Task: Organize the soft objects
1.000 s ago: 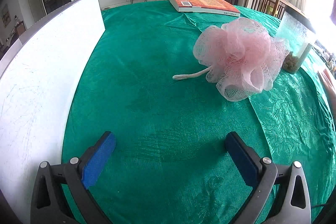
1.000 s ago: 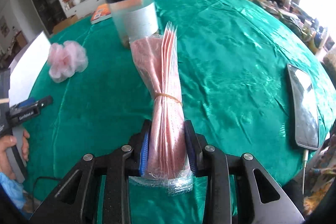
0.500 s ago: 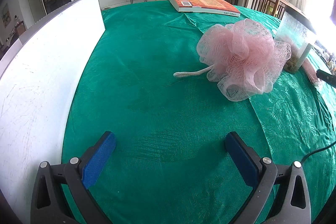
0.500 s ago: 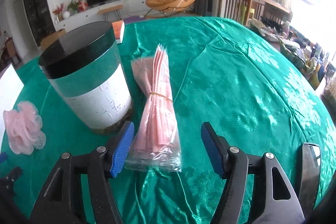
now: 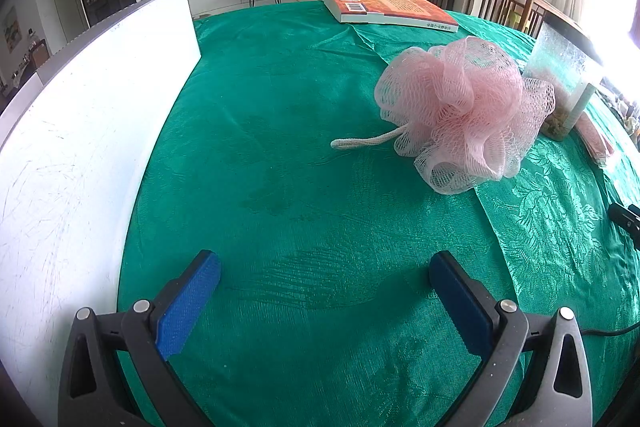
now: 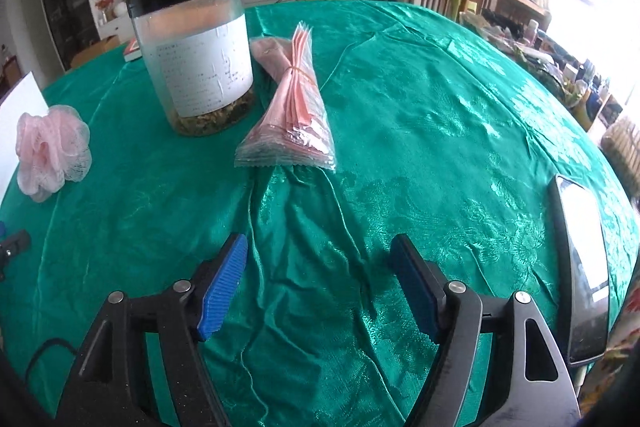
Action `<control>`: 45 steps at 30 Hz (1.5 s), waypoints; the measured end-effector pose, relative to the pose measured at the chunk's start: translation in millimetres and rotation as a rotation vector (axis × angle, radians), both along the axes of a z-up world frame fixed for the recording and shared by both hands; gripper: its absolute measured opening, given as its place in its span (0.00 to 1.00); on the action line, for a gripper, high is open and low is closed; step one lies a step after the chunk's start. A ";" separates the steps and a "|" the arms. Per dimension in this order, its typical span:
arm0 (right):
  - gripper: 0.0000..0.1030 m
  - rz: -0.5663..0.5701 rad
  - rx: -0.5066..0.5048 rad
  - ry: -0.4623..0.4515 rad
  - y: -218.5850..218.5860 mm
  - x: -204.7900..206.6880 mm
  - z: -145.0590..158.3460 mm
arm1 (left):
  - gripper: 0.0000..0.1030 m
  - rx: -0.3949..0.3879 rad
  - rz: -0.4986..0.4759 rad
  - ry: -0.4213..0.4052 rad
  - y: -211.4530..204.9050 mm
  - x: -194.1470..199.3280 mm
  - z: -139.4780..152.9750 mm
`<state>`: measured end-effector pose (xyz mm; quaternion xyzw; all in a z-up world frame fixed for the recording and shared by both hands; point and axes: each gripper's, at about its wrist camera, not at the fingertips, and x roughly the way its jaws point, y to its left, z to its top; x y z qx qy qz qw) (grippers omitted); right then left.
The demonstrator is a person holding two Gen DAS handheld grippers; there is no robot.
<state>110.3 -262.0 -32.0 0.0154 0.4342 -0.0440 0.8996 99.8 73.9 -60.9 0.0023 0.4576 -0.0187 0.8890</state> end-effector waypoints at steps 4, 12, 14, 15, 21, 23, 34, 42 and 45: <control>0.77 0.000 0.007 0.004 0.6 -1.4 -0.8 | 1.00 0.000 0.000 0.000 -0.1 -0.1 -0.1; 0.82 0.016 0.016 0.009 2.4 -0.7 -1.2 | 1.00 0.000 0.000 0.000 0.1 0.0 -0.1; 0.82 0.016 0.016 0.009 2.4 -0.8 -1.2 | 1.00 0.000 0.000 0.000 0.0 0.0 -0.1; 0.82 0.016 0.016 0.009 2.4 -0.8 -1.2 | 1.00 0.000 0.000 0.000 0.0 0.0 -0.1; 0.82 0.016 0.016 0.009 2.5 -0.8 -1.1 | 1.00 0.000 0.000 0.000 0.0 0.0 -0.1; 0.82 0.016 0.016 0.009 2.5 -0.9 -1.1 | 1.00 0.000 0.000 0.000 -0.1 0.0 -0.2; 0.82 0.017 0.016 0.009 2.9 -1.1 -1.0 | 1.00 0.000 0.000 0.000 0.0 0.0 -0.2; 0.82 0.017 0.017 0.009 3.0 -1.3 -0.8 | 1.00 0.000 0.000 0.000 0.0 0.0 -0.1; 0.82 0.017 0.017 0.009 2.9 -1.3 -0.8 | 1.00 0.000 0.000 0.000 0.0 0.0 -0.1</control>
